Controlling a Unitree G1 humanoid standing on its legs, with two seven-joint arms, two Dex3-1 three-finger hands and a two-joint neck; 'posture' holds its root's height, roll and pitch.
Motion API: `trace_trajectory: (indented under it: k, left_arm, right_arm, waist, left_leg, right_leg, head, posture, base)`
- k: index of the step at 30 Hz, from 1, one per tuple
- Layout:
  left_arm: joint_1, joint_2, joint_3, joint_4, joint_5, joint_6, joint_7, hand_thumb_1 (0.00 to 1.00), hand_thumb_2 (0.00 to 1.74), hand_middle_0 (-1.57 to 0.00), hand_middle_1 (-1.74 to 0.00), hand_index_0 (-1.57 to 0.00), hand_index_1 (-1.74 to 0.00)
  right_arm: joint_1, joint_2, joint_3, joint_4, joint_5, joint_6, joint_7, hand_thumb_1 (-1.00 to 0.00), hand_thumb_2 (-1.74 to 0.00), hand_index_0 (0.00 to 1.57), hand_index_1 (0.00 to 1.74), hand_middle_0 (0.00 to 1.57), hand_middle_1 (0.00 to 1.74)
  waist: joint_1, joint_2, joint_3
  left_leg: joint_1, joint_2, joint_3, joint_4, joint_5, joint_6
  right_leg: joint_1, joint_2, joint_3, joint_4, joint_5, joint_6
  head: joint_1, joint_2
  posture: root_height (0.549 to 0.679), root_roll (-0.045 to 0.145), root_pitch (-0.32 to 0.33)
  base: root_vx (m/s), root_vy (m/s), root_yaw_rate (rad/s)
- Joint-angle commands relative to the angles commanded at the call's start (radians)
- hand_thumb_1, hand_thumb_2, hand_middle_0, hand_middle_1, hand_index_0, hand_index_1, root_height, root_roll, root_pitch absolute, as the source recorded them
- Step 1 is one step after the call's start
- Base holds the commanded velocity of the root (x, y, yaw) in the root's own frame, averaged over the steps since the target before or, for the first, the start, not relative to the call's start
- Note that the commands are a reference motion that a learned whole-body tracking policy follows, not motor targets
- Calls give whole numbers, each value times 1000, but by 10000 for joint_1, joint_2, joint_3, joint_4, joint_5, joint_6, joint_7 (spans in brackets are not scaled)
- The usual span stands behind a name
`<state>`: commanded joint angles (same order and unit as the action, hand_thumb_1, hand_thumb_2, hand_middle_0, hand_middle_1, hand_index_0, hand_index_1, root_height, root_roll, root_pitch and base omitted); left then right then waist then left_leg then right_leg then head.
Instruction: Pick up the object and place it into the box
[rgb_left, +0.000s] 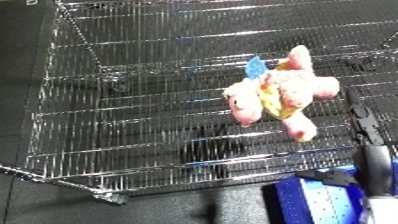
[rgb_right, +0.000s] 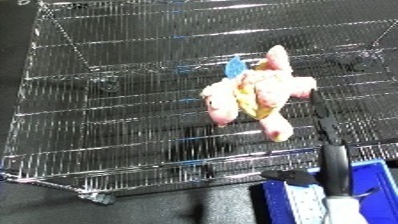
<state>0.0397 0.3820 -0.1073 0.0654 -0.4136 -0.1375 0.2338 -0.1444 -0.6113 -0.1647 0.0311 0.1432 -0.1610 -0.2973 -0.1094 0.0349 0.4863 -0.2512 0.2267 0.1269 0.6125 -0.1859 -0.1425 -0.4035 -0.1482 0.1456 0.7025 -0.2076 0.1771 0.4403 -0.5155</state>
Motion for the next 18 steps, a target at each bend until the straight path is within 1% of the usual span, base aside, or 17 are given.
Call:
trace_trajectory:
  k: [4,8,13,16,18]
  left_arm:
    - [-1,167,-212,40,-81,-57,-85,1000,1740,-1570,-1740,-1570,-1740]
    - [-34,236,-525,47,-132,-134,-160,1000,1740,-1570,-1740,-1570,-1740]
    - [-66,377,-1078,25,-251,-282,-218,1000,1740,-1570,-1740,-1570,-1740]
    - [-61,475,-1302,9,-336,-391,-236,1000,1740,-1570,-1740,-1570,-1740]
    - [-21,551,-1416,-17,-384,-460,-251,1000,1740,-1570,-1740,-1570,-1740]
  right_arm:
    - [-718,-993,391,596,-155,184,95,0,0,0,0,0,0]
    - [-1537,-1750,920,1269,-369,351,96,0,0,0,0,0,0]
    - [-2800,-2589,1779,2474,-497,668,-8,0,0,0,0,0,0]
    - [-3705,-3102,2318,3379,-548,914,-39,0,0,0,0,0,0]
    - [-4308,-3379,2671,3982,-613,1018,-38,0,0,0,0,0,0]
  waist:
    - [134,55,36]
    - [249,215,85]
    - [481,495,102]
    - [610,687,138]
    - [695,817,162]
  left_leg:
    - [-33,-25,-34,22,13,-12]
    - [-89,-57,-71,35,49,-20]
    - [-183,-147,-90,-6,114,-42]
    - [-242,-221,-101,-52,153,-59]
    - [-291,-270,-104,-73,173,-73]
  right_leg:
    - [-83,-24,4,67,35,-5]
    - [-188,-50,-5,141,49,-9]
    - [-360,-122,7,224,58,0]
    - [-471,-164,19,262,49,3]
    - [-561,-191,28,292,44,5]
  head:
    - [319,9]
    - [698,-130]
    - [1184,-124]
    - [1372,-31]
    - [1533,126]
  posture:
    - [630,72,-107]
    - [629,74,-102]
    - [629,79,-92]
    - [629,83,-84]
    - [628,85,-79]
  base:
    - [17,-26,27]
    - [15,-9,26]
    - [16,5,42]
    - [17,20,29]
    - [20,27,12]
